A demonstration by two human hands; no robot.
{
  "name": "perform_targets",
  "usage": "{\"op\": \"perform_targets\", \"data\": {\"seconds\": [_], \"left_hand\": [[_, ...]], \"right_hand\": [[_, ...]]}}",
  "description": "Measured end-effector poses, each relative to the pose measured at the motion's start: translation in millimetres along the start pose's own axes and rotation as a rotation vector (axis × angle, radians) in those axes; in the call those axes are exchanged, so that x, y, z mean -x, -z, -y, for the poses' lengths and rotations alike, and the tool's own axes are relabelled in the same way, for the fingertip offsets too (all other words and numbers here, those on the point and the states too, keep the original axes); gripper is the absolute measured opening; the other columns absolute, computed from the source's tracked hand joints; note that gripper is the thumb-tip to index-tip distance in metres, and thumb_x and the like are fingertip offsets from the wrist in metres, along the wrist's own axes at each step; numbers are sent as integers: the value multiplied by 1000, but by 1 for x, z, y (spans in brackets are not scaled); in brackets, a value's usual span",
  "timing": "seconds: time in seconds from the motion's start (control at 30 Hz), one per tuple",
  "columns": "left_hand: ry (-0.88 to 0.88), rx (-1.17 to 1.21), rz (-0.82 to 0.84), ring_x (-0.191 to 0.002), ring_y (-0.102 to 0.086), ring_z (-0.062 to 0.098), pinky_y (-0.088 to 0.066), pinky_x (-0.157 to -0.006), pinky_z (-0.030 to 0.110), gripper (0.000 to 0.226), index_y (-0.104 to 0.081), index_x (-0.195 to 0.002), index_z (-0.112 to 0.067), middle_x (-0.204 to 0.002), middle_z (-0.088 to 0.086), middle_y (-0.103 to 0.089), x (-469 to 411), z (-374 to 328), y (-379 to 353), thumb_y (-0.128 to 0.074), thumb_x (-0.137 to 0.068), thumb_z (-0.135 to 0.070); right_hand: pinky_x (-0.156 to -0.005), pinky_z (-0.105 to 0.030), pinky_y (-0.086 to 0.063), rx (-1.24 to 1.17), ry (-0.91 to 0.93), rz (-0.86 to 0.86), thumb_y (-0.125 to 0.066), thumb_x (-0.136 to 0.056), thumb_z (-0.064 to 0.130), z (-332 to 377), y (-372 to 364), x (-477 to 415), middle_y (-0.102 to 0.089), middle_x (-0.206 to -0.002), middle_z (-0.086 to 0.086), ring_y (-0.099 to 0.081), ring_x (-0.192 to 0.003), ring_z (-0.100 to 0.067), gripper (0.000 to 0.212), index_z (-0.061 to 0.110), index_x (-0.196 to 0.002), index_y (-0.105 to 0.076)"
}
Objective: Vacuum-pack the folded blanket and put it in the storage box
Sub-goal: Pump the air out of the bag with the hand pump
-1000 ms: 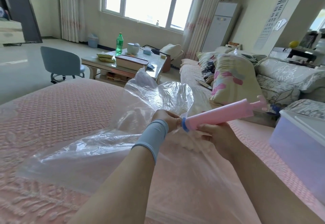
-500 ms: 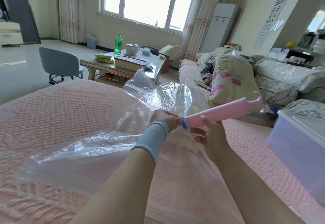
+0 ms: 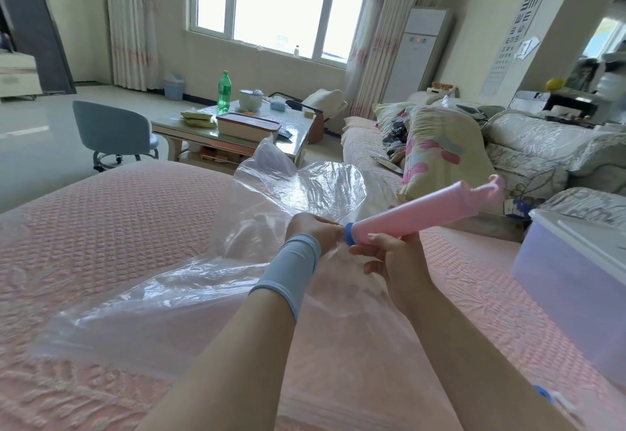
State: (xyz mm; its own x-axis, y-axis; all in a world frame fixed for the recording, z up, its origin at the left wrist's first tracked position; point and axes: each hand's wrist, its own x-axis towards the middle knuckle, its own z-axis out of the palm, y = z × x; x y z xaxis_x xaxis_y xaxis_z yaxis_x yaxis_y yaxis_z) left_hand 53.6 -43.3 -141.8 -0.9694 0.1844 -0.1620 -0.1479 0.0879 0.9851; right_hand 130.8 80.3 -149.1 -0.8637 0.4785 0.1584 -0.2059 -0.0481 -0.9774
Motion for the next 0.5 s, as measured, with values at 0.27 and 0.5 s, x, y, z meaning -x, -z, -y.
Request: {"op": "perform_targets", "data": {"seconds": [0.27,0.5], "left_hand": [[-73,-112,-3,-76,-71,18,-59,-82,34,9,-74,-68,-23,-75,0,-74,3,1,2,-81,-64,-23],[-129,-175,5,-76,-69,16,-58,-82,32,4,-75,-74,-23,-77,-2,-73,2,6,3,-78,-73,-23]], "right_hand": [[-43,-29,-46,-49,-28,-109,-85,-76,22,3,-3,-2,-68,-85,-16,-65,-57,-23,58,6,-117,-47],[-44,-28,-48,92,9,-214,-85,-77,23,4,6,-8,-70,-91,-15,-68,-58,-22,57,3,-119,-51]]}}
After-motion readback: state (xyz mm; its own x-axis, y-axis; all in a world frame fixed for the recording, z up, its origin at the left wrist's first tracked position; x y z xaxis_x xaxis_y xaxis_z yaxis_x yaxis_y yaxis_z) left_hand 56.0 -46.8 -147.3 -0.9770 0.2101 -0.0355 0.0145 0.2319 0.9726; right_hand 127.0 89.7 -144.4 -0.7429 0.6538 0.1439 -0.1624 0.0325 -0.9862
